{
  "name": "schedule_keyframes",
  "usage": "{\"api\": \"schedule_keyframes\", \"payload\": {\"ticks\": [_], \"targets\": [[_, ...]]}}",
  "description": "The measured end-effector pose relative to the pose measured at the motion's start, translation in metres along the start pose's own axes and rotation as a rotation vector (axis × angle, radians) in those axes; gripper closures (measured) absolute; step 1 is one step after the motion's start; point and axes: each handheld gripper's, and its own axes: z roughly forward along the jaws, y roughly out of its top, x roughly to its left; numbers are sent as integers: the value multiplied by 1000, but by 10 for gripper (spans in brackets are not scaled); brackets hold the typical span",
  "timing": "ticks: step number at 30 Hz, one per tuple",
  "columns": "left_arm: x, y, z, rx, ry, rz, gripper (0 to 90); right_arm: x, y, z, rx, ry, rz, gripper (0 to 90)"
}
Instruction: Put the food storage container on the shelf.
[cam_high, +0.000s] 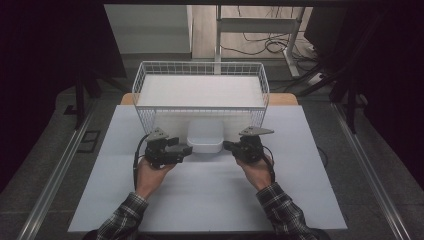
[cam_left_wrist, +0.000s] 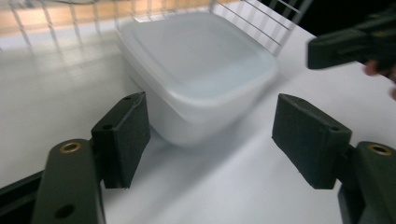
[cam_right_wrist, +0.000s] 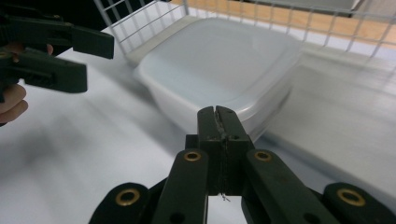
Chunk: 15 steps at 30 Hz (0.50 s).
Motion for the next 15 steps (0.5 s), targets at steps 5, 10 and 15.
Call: {"api": "schedule_keyframes", "payload": {"ticks": [5, 10, 15], "targets": [[-7, -19, -12, 5, -21, 32, 134, 10, -7, 5, 21, 32, -22, 893], [-16, -34, -29, 5, 5, 77, 58, 18, -10, 19, 40, 43, -57, 892], [-20, -47, -38, 3, 21, 79, 32, 25, -9, 35, 54, 42, -83, 892]]}}
